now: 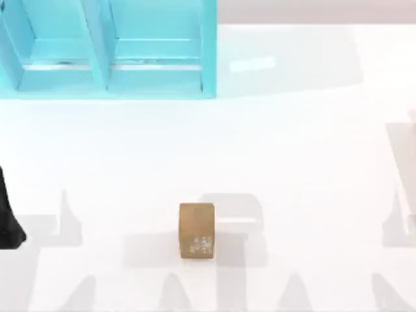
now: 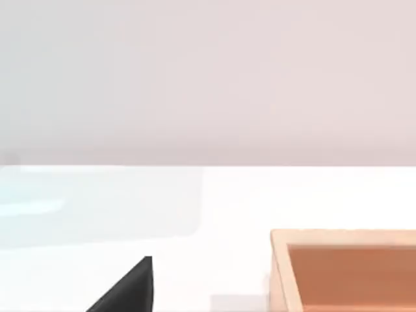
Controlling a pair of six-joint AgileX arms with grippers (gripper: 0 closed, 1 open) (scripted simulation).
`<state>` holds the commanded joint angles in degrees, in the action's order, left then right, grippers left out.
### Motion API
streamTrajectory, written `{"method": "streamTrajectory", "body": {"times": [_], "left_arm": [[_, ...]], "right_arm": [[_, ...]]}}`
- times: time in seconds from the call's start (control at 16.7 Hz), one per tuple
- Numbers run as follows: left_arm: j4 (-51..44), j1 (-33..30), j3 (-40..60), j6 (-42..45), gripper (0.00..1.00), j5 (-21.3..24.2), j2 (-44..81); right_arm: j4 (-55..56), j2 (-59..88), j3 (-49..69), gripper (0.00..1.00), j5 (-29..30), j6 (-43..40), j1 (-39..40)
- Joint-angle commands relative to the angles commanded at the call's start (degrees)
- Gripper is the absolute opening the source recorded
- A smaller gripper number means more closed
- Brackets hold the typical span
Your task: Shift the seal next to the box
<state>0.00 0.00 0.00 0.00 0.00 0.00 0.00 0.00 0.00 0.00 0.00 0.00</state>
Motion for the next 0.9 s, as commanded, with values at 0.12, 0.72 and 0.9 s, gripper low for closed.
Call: {"method": "streamTrajectory", "body": {"times": [0.12, 0.72, 0.9], "left_arm": [[0.0, 0.0, 0.0, 0.0, 1.0, 0.0, 0.0], [0.0, 0.0, 0.0, 0.0, 1.0, 0.0, 0.0], [0.0, 0.0, 0.0, 0.0, 1.0, 0.0, 0.0]], "right_arm": [[0.0, 0.0, 0.0, 1.0, 0.0, 0.0, 0.0], [-17.76, 28.8, 27.15, 1.0, 0.26, 11.64, 11.44], [-27.76, 44.53, 41.65, 1.0, 0.34, 18.13, 17.81]]}}
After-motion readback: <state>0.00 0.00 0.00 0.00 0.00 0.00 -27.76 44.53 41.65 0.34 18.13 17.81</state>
